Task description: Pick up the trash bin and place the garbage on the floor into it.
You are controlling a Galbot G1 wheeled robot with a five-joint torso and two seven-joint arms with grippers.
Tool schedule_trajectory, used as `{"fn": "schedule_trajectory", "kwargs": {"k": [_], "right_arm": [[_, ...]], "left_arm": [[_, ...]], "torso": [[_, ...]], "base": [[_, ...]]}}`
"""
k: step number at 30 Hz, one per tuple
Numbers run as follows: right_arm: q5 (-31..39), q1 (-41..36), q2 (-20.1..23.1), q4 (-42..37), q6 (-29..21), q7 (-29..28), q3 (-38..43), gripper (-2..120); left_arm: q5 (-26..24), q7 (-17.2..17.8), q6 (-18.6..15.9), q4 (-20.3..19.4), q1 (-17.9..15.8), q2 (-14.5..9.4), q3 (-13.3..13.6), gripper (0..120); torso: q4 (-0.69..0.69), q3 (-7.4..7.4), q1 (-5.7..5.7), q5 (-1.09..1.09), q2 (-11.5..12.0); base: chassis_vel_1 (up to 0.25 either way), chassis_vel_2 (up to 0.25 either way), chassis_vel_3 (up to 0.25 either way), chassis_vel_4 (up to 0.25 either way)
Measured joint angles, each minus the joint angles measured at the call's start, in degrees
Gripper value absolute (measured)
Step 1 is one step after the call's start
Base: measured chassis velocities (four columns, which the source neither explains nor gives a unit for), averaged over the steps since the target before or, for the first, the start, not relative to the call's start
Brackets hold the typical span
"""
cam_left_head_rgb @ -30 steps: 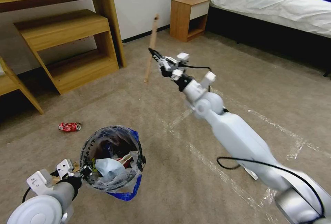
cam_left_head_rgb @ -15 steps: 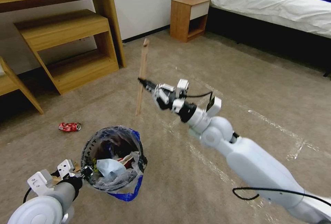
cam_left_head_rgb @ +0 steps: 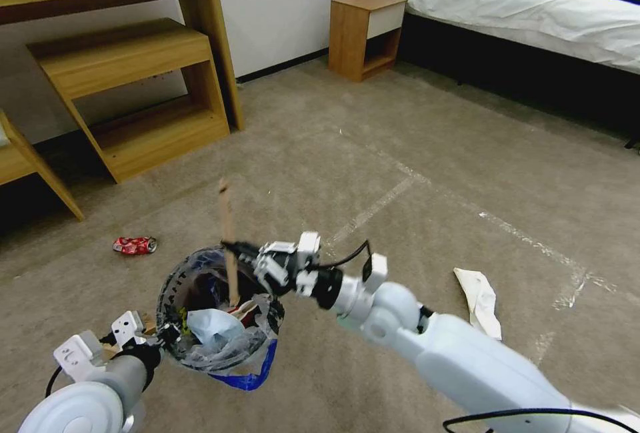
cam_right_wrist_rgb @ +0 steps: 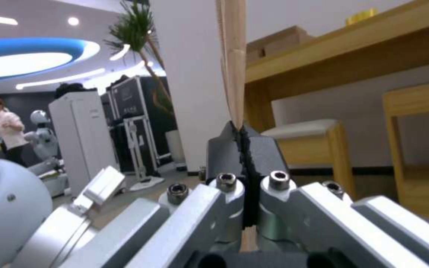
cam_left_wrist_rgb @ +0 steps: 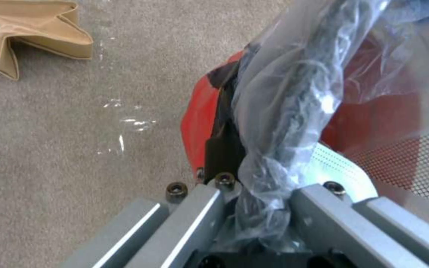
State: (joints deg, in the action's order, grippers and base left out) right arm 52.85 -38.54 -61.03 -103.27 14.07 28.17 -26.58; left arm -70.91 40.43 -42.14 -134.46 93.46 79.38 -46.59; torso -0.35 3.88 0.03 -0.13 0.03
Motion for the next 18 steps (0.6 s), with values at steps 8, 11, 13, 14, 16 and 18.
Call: {"fn": "schedule_trajectory", "kwargs": {"k": [8, 11, 13, 14, 16, 18], "right_arm": [[-1.41, 2.08, -4.33, 3.6, 1.17, -0.76, -2.84, 0], [-2.05, 2.8, -5.66, 4.91, 1.7, -0.74, -3.45, 0], [-2.92, 3.49, -7.08, 6.55, 2.37, -0.64, -3.97, 0], [-3.93, 4.04, -8.32, 8.06, 3.17, -0.43, -4.28, 0], [-4.98, 4.47, -9.35, 9.35, 3.92, -0.23, -4.35, 0], [-6.65, 5.3, -10.61, 11.38, 5.34, -0.05, -4.48, 0]], "left_arm": [[0.27, -0.19, 0.0, -0.37, 0.56, 0.27, -0.04, 0], [0.3, -0.2, 0.0, -0.42, 0.68, 0.38, -0.01, 0], [0.4, -0.23, 0.0, -0.45, 0.86, 0.52, 0.06, 0], [0.52, -0.29, 0.0, -0.53, 1.01, 0.66, 0.14, 0], [0.61, -0.32, 0.0, -0.62, 1.13, 0.75, 0.22, 0], [0.99, -0.5, 0.0, -0.65, 1.38, 0.91, 0.36, 0]], "torso": [[0.0, 0.0, 0.0, 0.0, 0.0], [0.0, 0.0, 0.0, -0.01, 0.0], [0.0, 0.0, 0.0, 0.0, 0.0], [0.0, 0.0, 0.0, -0.01, 0.0], [0.0, 0.0, 0.0, 0.0, 0.0], [0.0, 0.0, 0.0, 0.0, 0.0]], "base": [[0.0, 0.0, 0.0, 0.0], [0.0, 0.0, 0.0, 0.0], [0.0, 0.0, 0.0, 0.0], [0.0, 0.0, 0.0, 0.0], [0.0, 0.0, 0.0, 0.0], [0.0, 0.0, 0.0, 0.0]]}}
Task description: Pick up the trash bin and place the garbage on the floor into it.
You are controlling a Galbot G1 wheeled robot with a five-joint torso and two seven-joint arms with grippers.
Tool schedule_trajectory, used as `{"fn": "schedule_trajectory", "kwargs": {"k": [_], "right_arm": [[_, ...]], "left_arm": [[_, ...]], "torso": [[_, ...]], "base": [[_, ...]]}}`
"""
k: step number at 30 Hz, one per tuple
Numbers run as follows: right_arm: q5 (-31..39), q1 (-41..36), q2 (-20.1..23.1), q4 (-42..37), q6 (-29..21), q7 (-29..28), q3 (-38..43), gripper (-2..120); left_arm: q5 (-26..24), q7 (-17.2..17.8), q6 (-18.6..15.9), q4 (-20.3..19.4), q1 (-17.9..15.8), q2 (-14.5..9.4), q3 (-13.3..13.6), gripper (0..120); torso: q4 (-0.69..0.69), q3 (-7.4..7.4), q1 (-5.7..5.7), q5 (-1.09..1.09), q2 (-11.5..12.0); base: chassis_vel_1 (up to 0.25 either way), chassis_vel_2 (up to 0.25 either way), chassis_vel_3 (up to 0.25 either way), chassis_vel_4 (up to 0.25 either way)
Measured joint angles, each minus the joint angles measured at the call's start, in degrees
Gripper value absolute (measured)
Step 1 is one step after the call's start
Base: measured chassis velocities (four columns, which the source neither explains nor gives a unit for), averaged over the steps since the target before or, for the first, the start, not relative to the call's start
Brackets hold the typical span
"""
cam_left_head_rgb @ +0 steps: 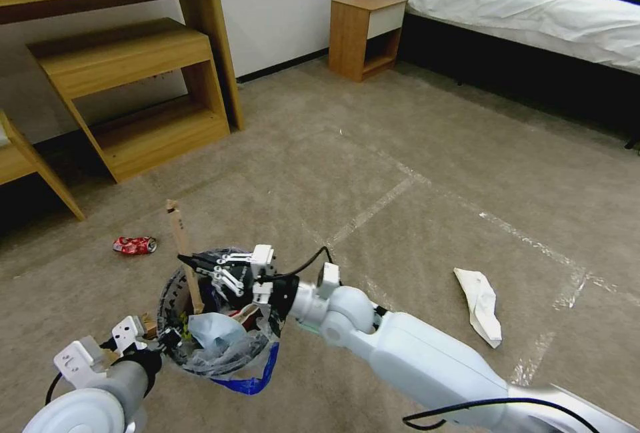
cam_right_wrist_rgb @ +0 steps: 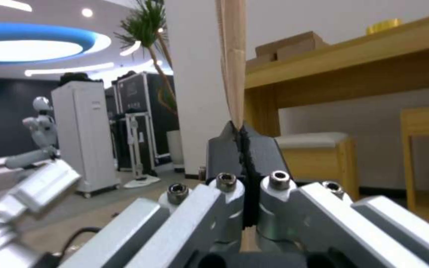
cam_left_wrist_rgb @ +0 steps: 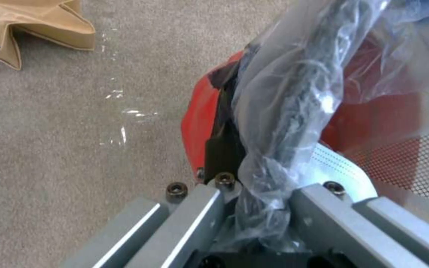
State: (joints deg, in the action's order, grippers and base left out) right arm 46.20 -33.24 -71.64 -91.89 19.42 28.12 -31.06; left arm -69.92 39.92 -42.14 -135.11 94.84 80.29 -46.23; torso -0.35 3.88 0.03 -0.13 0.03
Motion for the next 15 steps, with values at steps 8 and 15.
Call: {"fn": "schedule_trajectory", "kwargs": {"k": [8, 15], "right_arm": [[-4.1, 1.3, -1.73, 4.91, 3.55, 1.55, 0.01, 0], [-7.36, 1.49, -2.72, 8.01, 6.07, 3.05, 0.73, 0]], "left_arm": [[1.78, -0.7, 0.0, 0.26, 0.13, 0.86, 1.27, 0], [2.32, -0.79, 0.0, 0.29, 0.11, 1.22, 1.8, 0]], "torso": [[-0.01, 0.0, 0.0, 0.0, 0.0], [-0.01, 0.0, 0.0, 0.0, 0.0]], "base": [[0.0, 0.0, 0.0, 0.0], [0.0, 0.0, 0.0, 0.0]]}}
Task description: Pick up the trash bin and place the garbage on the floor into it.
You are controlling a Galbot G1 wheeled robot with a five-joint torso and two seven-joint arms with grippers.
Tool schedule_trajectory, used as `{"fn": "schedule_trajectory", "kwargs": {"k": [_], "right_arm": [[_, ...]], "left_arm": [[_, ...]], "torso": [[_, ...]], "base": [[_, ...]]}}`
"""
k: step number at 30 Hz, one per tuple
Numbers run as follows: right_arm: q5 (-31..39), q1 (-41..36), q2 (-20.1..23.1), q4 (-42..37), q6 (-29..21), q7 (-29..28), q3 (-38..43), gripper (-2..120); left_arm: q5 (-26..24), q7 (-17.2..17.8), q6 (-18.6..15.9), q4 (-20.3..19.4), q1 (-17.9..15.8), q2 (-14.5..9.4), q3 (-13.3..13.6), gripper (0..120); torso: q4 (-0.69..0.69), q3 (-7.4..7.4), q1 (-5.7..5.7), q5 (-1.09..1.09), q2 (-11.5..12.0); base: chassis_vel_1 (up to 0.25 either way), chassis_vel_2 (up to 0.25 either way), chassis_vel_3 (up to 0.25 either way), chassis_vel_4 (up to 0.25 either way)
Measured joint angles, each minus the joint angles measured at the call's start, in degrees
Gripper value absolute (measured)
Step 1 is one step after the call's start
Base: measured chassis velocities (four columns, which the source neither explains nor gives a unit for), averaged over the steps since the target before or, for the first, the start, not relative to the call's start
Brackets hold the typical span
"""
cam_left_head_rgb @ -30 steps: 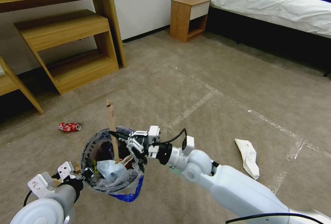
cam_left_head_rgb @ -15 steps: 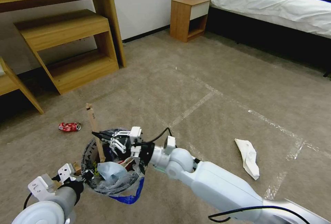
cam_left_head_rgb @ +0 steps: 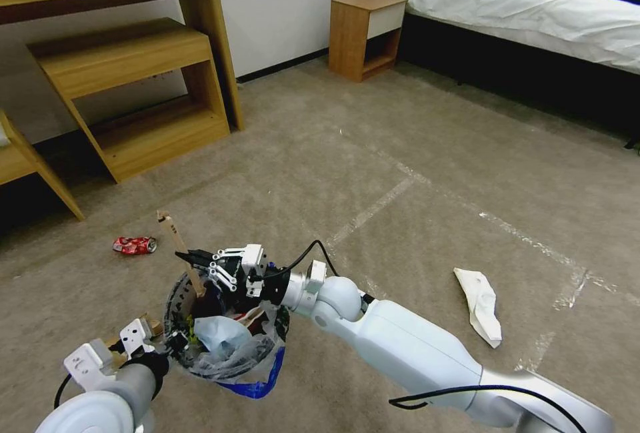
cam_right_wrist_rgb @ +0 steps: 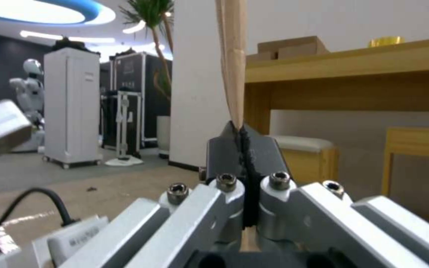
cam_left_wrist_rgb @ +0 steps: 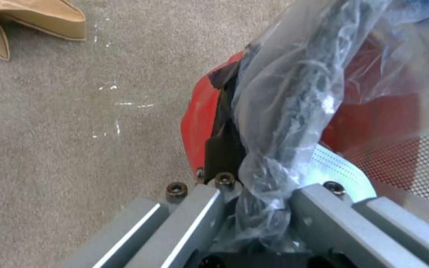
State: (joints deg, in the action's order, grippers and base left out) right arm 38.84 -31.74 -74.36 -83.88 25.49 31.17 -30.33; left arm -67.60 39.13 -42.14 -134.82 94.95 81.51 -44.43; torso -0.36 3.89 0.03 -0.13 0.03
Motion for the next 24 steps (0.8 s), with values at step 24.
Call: {"fn": "schedule_trajectory", "kwargs": {"k": [24], "right_arm": [[-4.76, 1.11, -0.71, 3.85, 2.83, 0.81, 0.41, 8]], "left_arm": [[-1.31, 0.11, 0.0, -0.84, 0.3, -1.01, -1.08, 0]], "torso": [[0.0, 0.0, 0.0, 0.0, 0.0]], "base": [[0.0, 0.0, 0.0, 0.0]]}}
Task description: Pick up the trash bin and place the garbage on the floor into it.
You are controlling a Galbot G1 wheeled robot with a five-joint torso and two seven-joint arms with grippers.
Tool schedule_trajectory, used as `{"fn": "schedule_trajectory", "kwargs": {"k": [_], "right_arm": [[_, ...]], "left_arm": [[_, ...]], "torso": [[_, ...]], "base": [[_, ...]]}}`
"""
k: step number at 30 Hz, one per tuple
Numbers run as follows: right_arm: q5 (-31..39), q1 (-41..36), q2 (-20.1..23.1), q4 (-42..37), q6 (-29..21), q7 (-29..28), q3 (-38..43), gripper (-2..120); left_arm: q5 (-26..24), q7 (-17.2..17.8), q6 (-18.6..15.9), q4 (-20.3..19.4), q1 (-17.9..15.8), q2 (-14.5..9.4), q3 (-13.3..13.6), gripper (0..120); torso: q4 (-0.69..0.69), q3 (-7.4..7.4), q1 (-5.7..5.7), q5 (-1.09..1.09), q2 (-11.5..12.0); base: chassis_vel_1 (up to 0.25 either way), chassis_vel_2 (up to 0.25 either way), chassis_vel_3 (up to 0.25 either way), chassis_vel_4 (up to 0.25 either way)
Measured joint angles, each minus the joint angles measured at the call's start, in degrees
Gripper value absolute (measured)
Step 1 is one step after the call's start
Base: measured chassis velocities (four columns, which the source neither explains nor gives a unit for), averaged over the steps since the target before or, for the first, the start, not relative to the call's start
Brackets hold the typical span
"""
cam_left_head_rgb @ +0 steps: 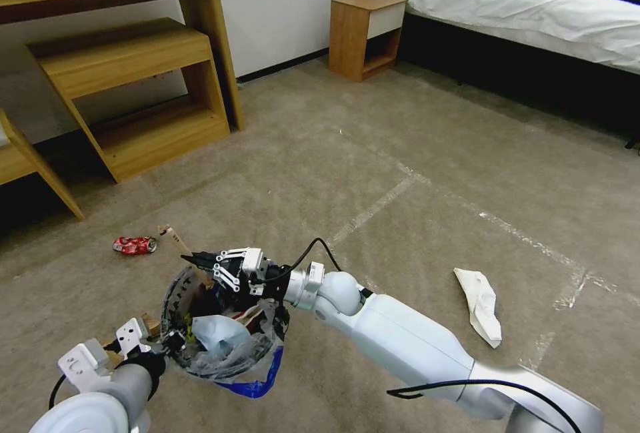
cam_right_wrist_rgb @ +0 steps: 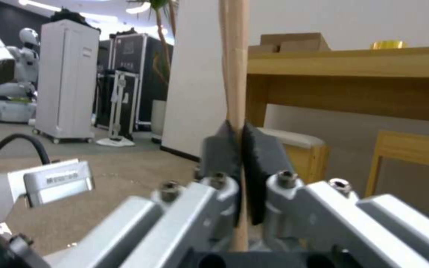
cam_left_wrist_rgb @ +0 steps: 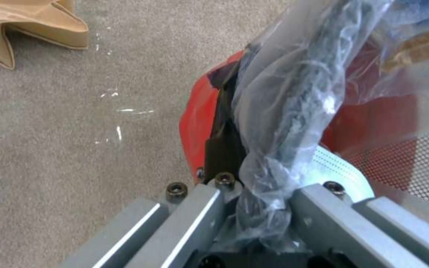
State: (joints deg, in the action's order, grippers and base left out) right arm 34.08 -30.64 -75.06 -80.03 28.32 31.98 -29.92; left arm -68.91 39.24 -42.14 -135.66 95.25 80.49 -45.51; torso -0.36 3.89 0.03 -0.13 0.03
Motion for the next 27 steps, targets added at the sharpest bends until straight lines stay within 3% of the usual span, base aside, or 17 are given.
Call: {"fn": "schedule_trajectory", "kwargs": {"k": [5, 7, 15, 17, 19, 25, 27], "right_arm": [[-0.86, -0.03, 0.27, 0.32, 0.2, -0.04, 0.2, 22], [-1.4, -0.25, 0.48, 0.45, 0.34, -0.3, 0.42, 35], [-1.52, -0.31, 0.83, 0.29, 0.07, -1.54, -0.02, 64], [-1.52, -0.3, 0.83, 0.29, 0.04, -1.55, -0.06, 67], [-1.52, -0.25, 0.76, 0.33, 0.03, -1.62, -0.23, 79], [-1.59, -0.02, 0.78, 0.56, 0.09, -1.9, -0.29, 98], [-1.56, 0.05, 0.84, 0.53, 0.08, -1.96, -0.27, 98]], "left_arm": [[-0.13, 0.04, 0.0, 0.01, -0.11, -0.09, -0.01, 0], [-0.24, 0.14, 0.0, 0.16, -0.32, -0.14, -0.02, 0], [-0.88, 0.61, 0.0, 0.21, -0.58, -0.26, -0.13, 0], [-1.0, 0.7, 0.0, 0.21, -0.6, -0.29, -0.16, 0], [-1.15, 0.8, 0.0, 0.21, -0.68, -0.31, -0.25, 0], [-1.18, 0.84, 0.0, 0.32, -0.89, -0.2, -0.23, 0], [-1.2, 0.84, 0.0, 0.32, -0.92, -0.2, -0.23, 0]], "torso": [[0.0, 0.0, 0.0, 0.0, 0.0], [0.0, 0.0, 0.0, 0.01, 0.0], [0.0, 0.0, 0.0, 0.01, 0.0], [0.0, 0.0, 0.0, 0.0, 0.0], [0.0, 0.0, 0.0, 0.01, 0.0], [0.0, 0.0, 0.0, 0.0, 0.0], [0.0, 0.0, 0.0, 0.01, 0.0]], "base": [[0.0, 0.0, 0.0, 0.0], [0.0, 0.0, 0.0, 0.0], [0.0, 0.0, 0.0, 0.0], [0.0, 0.0, 0.0, 0.0], [0.0, 0.0, 0.0, 0.0], [0.0, 0.0, 0.0, 0.0], [0.0, 0.0, 0.0, 0.0]]}}
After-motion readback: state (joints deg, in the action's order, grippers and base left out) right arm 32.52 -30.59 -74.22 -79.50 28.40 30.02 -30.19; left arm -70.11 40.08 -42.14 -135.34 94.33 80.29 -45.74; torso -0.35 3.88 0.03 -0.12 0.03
